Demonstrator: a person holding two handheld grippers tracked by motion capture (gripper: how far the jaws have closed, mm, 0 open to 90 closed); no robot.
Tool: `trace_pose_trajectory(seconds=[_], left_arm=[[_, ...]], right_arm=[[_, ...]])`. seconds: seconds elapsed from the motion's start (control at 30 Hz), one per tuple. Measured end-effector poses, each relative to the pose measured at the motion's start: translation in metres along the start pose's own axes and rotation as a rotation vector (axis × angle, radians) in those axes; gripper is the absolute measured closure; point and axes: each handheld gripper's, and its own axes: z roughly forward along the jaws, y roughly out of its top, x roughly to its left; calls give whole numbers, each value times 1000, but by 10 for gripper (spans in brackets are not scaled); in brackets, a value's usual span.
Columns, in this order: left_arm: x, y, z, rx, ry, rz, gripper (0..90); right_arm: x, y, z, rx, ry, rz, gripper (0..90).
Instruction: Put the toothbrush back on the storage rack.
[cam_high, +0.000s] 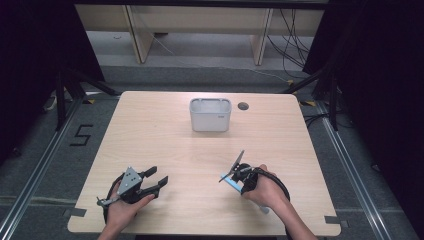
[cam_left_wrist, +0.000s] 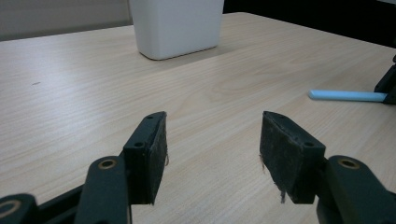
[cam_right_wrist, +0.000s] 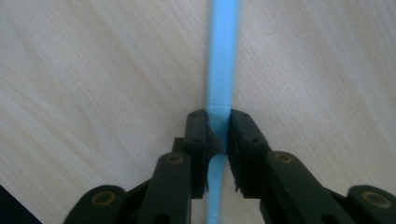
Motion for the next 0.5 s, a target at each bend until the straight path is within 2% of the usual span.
trace_pose_trajectory(seconds=[0.03,0.17,0.27,0.3,0.43,0.47,0.5], left_arm=[[0,0,0,-2,-2,0,410],[-2,2,1,-14,-21,6,414],[-4,6,-1,1,-26,21,417],[-5,7,1,-11,-41,23,418],[-13,10,3,-5,-77,52,424],[-15,11,3,0,-96,61,426],[-18,12,4,4,-109,68,428]], right_arm=[[0,0,-1,-1,-6,-11,790],[-3,-2,-1,-14,35,-23,793],[-8,-4,-2,-31,63,-68,794],[-10,-4,-3,-34,64,-96,794],[-14,-5,-12,-41,63,-126,794],[-15,-6,-13,-54,76,-135,793],[-15,-7,-15,-61,64,-138,793]])
